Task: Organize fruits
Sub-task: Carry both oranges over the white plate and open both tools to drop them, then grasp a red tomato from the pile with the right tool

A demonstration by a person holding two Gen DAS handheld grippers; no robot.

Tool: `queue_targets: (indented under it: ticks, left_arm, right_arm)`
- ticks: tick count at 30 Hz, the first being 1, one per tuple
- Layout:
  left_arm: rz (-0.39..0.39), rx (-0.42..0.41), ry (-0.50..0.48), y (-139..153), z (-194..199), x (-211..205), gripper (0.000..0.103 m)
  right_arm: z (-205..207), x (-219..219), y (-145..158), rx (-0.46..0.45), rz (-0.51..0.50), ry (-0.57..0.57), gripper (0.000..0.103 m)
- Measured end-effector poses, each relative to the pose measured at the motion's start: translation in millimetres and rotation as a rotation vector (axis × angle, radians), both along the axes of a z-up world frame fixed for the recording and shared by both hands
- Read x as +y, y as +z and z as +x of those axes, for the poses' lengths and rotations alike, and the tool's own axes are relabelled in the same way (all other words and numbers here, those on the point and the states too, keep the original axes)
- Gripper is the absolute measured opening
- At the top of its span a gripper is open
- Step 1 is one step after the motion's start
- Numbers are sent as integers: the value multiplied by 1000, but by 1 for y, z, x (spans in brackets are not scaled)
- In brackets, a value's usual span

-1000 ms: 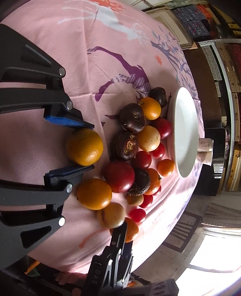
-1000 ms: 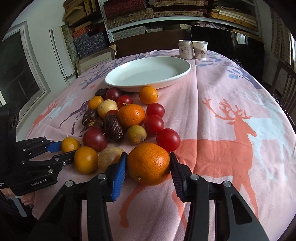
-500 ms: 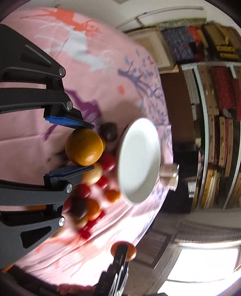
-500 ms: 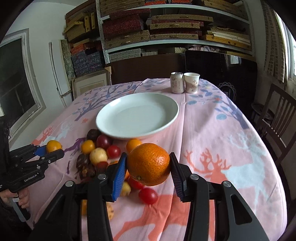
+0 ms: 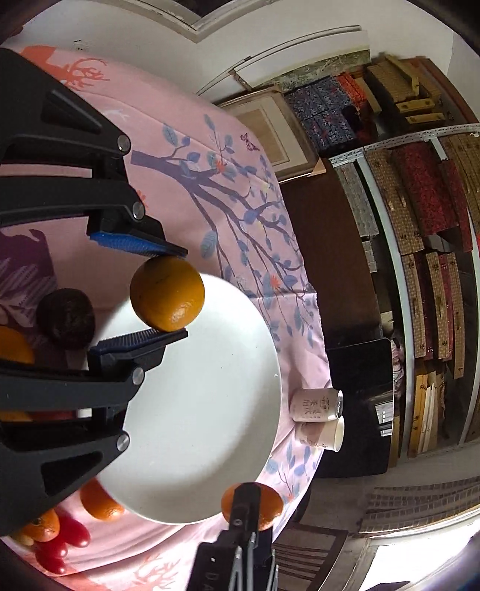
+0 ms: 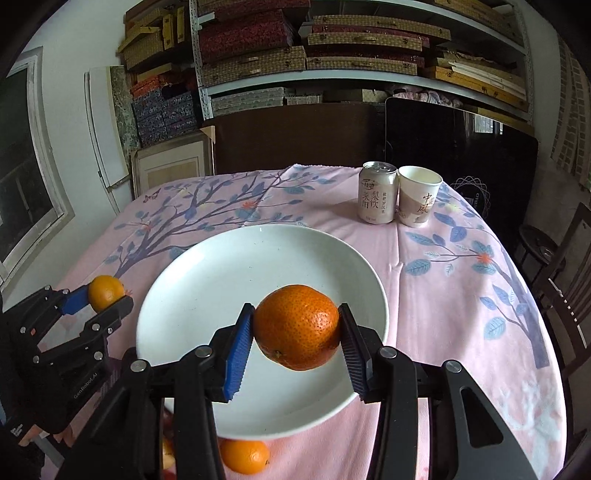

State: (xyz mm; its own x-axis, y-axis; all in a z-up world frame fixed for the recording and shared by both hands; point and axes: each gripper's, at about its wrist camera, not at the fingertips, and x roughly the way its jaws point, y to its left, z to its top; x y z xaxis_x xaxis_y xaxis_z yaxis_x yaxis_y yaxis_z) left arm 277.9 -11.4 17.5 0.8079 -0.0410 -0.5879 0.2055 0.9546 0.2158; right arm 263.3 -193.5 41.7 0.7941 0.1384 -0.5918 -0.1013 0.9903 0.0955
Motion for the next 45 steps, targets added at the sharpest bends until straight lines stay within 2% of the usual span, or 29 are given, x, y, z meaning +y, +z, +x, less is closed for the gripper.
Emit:
queue_targets:
  ticks: [3, 8, 12, 13, 14, 15, 17, 19, 20, 22, 23, 26, 30, 32, 34, 37, 40, 42, 45]
  left_arm:
    - [-4, 62, -20, -3, 22, -5, 36]
    - [-18, 103, -40, -13, 40, -12, 36]
    - [-24, 79, -34, -15, 39, -15, 39]
    - [-6, 65, -28, -15, 38, -16, 46]
    - [12, 43, -23, -13, 36, -16, 74]
    - [31, 10, -16, -10, 34, -17, 97]
    - [69, -87, -16, -1, 22, -18, 98]
    - [116, -128, -37, 7, 11, -19, 98]
    - [143, -131, -41, 10, 4, -20, 98]
    - [151, -102, -64, 14, -9, -18, 98]
    - [130, -60, -88, 16, -14, -15, 98]
    - [-9, 118, -159, 15, -32, 7, 98]
    - [-127, 215, -143, 7, -63, 39, 98]
    - [-166, 241, -146, -3, -80, 50, 98]
    - [-165, 251, -163, -11, -95, 54, 98]
    - [-152, 184, -182, -15, -118, 60, 98]
    - [-132, 144, -184, -19, -129, 63, 98]
    - [-133, 194, -205, -24, -129, 63, 98]
    - [-192, 240, -222, -30, -129, 67, 98]
  right_arm:
    - [15, 1, -12, 28, 11, 10, 46]
    - [38, -9, -29, 72, 83, 32, 46]
    - [40, -11, -34, 91, 72, 32, 47]
    - [39, -12, -34, 96, 84, 26, 47]
    - [39, -14, -33, 96, 100, 24, 51]
    - [38, -16, -31, 85, 113, 31, 70]
    - [33, -17, -24, 58, 100, 31, 91]
    - [22, -20, -14, 19, 83, 19, 94]
    - [15, -21, -9, 8, 82, 20, 99]
    - [-2, -28, -1, -4, 99, 9, 99]
    - [-12, -31, 1, -3, 114, 9, 99]
    - [-49, -37, 1, 12, 123, 20, 99]
    - [-104, -35, -15, 13, 5, -2, 99]
    - [-129, -32, -28, 2, -62, -19, 99]
    - [-151, -27, -41, -27, -121, -25, 99]
    - [-167, -22, -51, -13, -185, -71, 99]
    - [-177, -19, -53, -2, -183, -66, 99]
    - [-179, -15, -58, 11, -202, -60, 99]
    - [-173, -8, -68, 72, -253, -80, 99]
